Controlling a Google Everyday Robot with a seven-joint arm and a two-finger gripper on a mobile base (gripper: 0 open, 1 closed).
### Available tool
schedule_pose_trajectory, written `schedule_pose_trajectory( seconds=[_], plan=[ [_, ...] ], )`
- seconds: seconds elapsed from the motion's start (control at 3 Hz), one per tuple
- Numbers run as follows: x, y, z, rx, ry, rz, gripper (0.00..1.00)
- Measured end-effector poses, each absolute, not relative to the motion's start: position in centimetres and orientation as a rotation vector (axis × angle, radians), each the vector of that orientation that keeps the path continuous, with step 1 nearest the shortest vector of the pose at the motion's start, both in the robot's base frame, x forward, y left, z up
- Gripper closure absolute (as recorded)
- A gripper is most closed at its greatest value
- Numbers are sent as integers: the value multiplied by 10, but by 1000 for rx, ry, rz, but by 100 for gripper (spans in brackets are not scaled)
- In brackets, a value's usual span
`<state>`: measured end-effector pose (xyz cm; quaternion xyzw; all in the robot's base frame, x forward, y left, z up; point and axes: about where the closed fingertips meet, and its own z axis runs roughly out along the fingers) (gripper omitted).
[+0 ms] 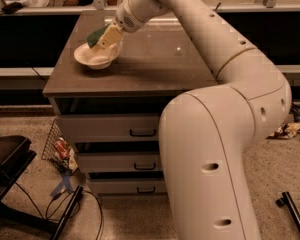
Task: Place sponge into paper bowl
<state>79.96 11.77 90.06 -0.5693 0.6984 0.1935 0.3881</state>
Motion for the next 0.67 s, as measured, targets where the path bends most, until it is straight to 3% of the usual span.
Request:
schedule_pose_trajectory(
  seconds=[0.67],
  plan=[
    [799, 123, 895, -1456, 1780, 501, 13]
  ],
)
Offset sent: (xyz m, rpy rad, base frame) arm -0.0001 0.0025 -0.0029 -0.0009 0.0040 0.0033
